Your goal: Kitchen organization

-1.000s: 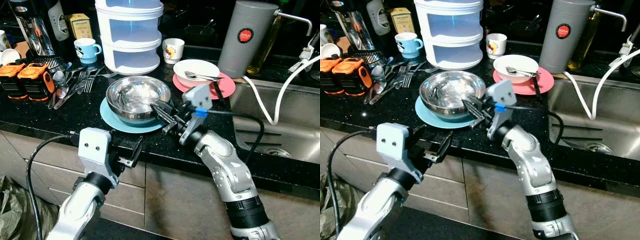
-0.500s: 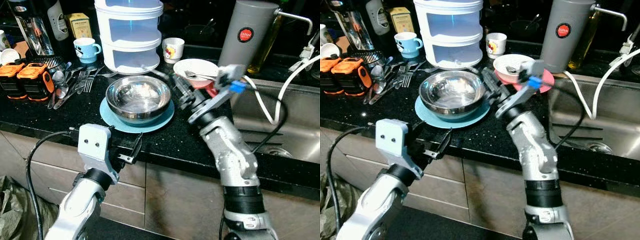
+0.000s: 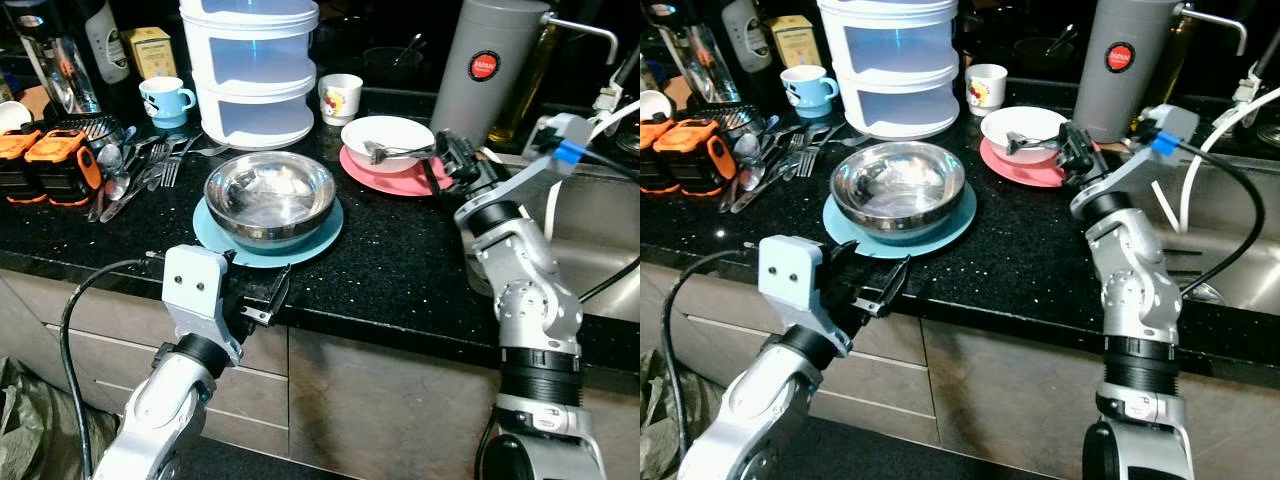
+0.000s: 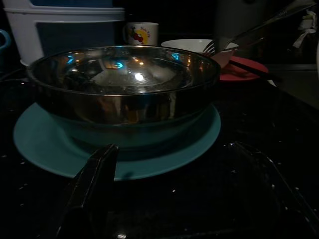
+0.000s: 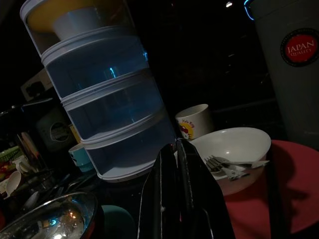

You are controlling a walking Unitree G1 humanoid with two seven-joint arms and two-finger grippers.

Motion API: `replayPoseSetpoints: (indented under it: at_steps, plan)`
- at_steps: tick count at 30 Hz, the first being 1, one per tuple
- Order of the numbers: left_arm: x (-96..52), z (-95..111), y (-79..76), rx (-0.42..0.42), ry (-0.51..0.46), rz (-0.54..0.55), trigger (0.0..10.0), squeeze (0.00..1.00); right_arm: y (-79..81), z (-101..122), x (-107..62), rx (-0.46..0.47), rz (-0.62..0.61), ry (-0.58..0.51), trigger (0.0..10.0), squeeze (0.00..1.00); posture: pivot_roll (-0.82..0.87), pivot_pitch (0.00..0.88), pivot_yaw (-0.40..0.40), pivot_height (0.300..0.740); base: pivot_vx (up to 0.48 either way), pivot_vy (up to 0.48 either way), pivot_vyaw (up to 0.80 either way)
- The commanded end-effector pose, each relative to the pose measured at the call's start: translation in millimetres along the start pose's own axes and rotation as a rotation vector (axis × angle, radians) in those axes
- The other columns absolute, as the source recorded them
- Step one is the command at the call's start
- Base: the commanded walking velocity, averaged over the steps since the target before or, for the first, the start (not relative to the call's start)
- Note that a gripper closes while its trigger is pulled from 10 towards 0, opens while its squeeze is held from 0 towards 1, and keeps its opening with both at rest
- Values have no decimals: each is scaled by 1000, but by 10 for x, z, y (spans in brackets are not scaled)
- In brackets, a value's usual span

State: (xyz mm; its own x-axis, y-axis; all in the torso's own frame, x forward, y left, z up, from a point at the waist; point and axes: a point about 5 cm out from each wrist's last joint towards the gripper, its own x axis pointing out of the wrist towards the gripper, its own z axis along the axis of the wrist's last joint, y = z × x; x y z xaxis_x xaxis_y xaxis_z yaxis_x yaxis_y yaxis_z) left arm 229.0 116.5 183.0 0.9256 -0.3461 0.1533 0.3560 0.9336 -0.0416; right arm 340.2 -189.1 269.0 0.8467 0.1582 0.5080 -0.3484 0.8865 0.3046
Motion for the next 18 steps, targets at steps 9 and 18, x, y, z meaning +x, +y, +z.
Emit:
replayPoseSetpoints:
  at_steps: [9,18]
  plan:
    - [6,-4,-24,-1,1,-16,10000,0,-206,139,1,118,-127,-99,980,0,147,0,23,740,0,0,0]
    - [-2,-6,-28,0,6,-20,10000,0,-370,461,39,374,-123,-258,0,0,149,0,29,740,0,0,0]
